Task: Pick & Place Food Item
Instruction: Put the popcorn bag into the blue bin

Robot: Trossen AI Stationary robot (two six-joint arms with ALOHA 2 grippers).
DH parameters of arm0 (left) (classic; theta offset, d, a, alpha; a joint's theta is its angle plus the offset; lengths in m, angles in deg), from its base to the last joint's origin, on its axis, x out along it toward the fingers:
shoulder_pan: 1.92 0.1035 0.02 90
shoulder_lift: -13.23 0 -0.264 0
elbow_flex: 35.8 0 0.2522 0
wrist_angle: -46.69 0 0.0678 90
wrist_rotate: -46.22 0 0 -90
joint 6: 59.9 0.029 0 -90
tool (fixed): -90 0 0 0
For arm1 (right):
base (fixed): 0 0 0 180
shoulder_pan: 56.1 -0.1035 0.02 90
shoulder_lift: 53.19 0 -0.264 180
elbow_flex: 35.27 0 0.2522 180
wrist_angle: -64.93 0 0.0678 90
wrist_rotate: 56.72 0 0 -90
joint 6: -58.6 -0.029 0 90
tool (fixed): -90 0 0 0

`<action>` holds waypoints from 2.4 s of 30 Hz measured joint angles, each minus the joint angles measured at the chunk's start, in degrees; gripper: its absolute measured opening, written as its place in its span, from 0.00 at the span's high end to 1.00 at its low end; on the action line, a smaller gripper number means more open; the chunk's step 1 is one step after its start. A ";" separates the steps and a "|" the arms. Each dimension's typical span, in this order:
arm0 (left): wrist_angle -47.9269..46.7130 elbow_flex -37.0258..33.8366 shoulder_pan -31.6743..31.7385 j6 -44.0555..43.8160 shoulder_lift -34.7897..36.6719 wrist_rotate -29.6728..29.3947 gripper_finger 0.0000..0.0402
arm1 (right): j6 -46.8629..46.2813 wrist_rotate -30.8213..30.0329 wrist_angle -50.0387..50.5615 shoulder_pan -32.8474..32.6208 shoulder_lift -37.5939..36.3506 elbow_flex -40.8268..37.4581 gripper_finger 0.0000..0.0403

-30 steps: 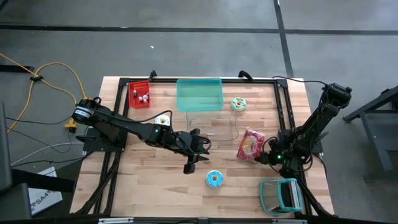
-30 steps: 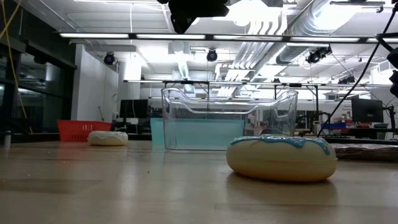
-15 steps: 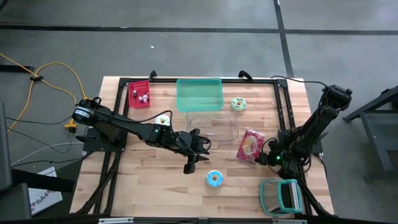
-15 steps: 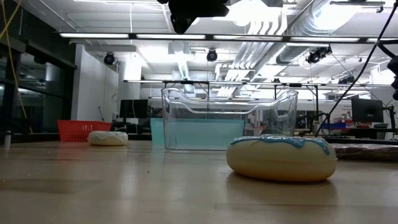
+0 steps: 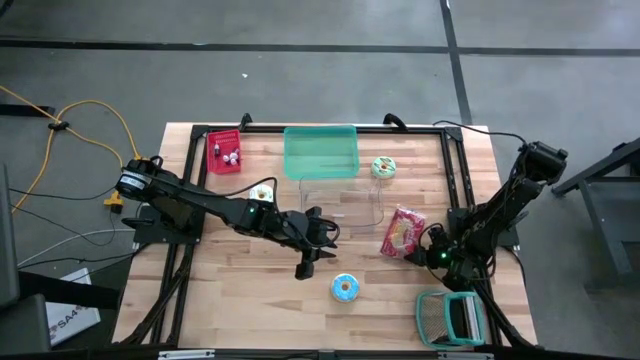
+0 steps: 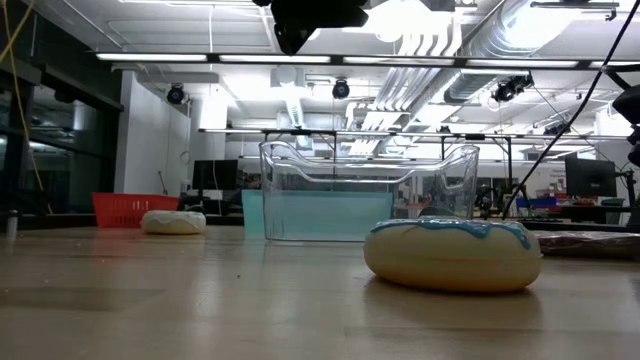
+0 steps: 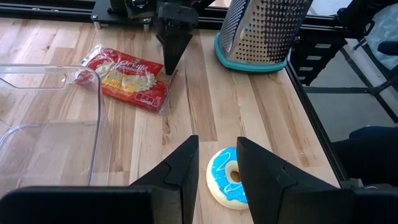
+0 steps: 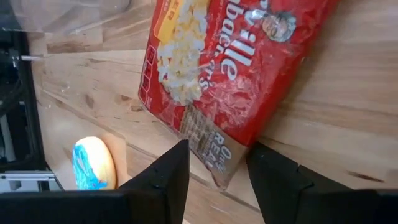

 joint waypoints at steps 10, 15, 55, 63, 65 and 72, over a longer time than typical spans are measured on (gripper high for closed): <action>0.00 0.00 0.00 0.02 0.00 0.00 0.74 | -1.07 -2.41 -1.15 2.68 0.09 -2.05 0.63; 0.00 0.00 0.00 0.04 0.00 0.00 0.74 | -1.07 -5.94 -0.48 2.59 0.11 -2.19 0.63; 0.00 0.00 0.00 0.03 0.00 0.00 0.74 | 0.36 -1.98 0.31 8.31 0.09 -2.25 0.63; 0.00 0.00 0.00 0.04 0.00 0.00 0.74 | 0.44 -2.22 0.19 10.75 0.09 -2.25 0.63; 0.00 0.00 0.00 0.04 0.00 0.00 0.74 | 0.55 -2.19 0.11 11.36 0.09 -2.25 0.63; 0.00 0.00 0.00 0.04 0.00 0.00 0.74 | 0.71 -2.20 0.09 12.78 0.11 -2.25 0.63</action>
